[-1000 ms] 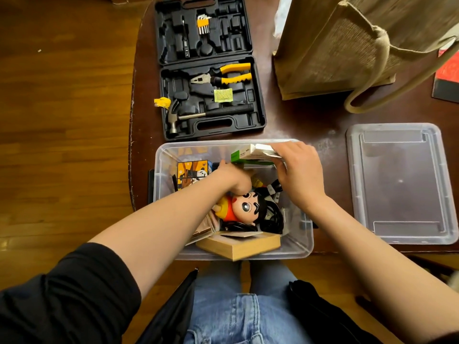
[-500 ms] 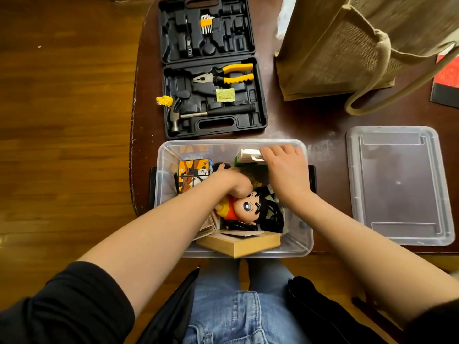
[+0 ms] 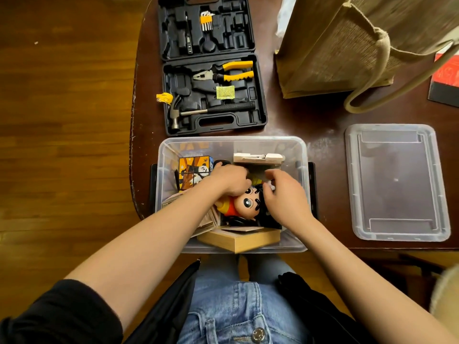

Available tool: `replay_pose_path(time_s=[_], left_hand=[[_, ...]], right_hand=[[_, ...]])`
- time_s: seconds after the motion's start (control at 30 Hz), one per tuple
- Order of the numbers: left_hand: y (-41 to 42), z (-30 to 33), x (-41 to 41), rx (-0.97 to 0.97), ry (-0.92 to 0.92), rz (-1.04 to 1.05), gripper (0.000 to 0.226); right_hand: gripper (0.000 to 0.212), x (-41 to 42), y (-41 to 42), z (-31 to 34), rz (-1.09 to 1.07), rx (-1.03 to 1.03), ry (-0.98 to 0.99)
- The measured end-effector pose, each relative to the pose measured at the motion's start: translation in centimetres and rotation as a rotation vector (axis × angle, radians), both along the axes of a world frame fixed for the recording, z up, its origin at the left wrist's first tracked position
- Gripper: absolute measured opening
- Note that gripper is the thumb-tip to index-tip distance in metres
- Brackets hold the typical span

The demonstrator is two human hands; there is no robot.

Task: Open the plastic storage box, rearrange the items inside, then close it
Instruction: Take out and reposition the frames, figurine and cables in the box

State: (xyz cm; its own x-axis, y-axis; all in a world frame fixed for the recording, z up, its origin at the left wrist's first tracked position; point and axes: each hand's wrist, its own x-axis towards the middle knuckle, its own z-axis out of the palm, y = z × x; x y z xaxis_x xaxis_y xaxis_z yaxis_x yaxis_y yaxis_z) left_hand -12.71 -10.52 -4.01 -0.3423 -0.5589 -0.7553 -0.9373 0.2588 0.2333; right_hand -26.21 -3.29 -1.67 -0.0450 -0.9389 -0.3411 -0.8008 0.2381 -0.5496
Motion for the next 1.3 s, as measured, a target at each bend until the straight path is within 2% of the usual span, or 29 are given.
replay_pose_path(time_s=[0.17,0.3,0.4,0.53,0.67,0.8,1.0,1.1,1.23,1.3], left_hand=[[0.7,1.0,0.9,-0.146,0.093,0.106,0.044],[0.8,1.7,1.2,-0.216,0.120,0.219,0.042],[0.8,2.1,0.9,-0.195,0.186,0.260,0.043],[0.7,2.1,0.2,-0.174,0.180,0.269,0.046],[0.7,1.9,0.2,-0.160,0.162,0.268,0.046],[0.8,2.1,0.4,-0.148,0.149,0.235,0.049],[0.8,2.6,0.3,-0.145,0.146,0.197,0.051],[0.8,2.7,0.2,-0.149,0.149,0.177,0.052],[0.7,3.0,0.3,-0.150,0.185,0.167,0.053],[0.8,3.0,0.4,-0.151,0.200,0.168,0.053]], right_hand=[[0.049,0.3,-0.8,-0.3,-0.115,0.082,-0.114],[0.051,0.3,-1.5,-0.2,-0.132,0.091,-0.113],[0.041,0.0,-1.8,-0.3,-0.110,0.126,-0.111],[0.025,-0.1,-1.2,-0.7,-0.065,0.252,-0.049],[0.036,0.4,-0.2,-1.7,-0.160,0.394,-0.066],[0.037,0.6,-0.5,-2.2,-0.278,0.557,-0.236],[0.033,-0.1,-0.7,-1.6,-0.221,0.566,-0.300],[0.031,-0.3,-0.8,-1.6,-0.029,0.469,-0.112],[0.032,-0.2,-1.4,-2.0,0.276,0.149,0.264],[0.038,-0.2,-2.1,-2.2,0.442,0.184,0.403]])
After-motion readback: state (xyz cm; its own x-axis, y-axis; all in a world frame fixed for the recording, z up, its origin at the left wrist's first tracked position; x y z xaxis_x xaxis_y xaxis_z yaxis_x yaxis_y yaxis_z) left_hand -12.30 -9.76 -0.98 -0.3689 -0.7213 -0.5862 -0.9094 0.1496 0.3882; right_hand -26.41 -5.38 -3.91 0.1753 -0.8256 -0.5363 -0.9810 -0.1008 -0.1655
